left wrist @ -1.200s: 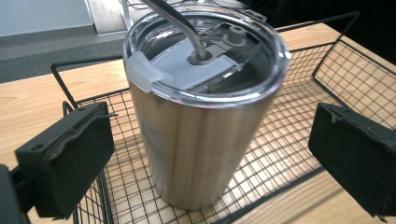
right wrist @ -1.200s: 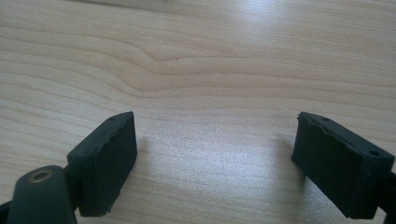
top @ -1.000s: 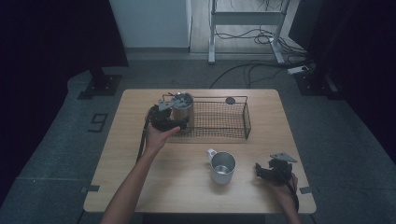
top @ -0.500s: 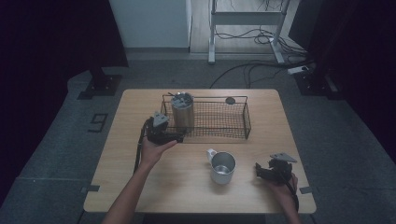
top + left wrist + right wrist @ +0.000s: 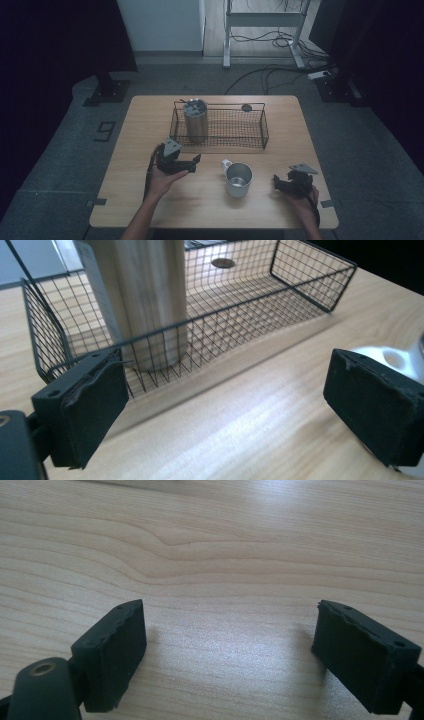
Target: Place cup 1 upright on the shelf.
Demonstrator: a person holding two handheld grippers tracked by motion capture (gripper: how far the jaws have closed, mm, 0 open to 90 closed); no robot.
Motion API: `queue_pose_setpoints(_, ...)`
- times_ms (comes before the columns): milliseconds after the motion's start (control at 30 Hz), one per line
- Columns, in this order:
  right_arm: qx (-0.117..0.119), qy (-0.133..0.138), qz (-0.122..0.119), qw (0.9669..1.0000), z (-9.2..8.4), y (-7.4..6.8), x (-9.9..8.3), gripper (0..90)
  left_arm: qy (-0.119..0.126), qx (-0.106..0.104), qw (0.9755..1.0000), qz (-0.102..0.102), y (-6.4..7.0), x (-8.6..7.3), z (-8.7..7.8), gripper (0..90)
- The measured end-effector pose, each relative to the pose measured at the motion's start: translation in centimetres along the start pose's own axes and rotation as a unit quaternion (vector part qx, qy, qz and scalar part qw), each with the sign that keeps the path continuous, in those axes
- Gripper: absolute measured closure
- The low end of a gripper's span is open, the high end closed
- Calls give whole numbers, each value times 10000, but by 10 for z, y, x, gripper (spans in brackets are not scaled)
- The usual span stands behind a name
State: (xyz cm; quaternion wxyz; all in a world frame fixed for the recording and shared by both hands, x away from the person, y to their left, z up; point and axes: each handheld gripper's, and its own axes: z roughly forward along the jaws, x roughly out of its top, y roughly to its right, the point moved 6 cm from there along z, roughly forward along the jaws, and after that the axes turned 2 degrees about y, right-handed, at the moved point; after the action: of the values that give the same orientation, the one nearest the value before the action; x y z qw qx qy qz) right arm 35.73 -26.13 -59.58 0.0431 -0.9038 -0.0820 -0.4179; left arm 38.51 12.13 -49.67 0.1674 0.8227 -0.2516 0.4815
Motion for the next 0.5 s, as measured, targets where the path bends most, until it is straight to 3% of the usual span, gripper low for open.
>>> queue_pose_setpoints(500, -3, 1, 0, 10000, 0, 0, 0, 134, -225, -138, 9995, -198, 2, -40, -11, 48)
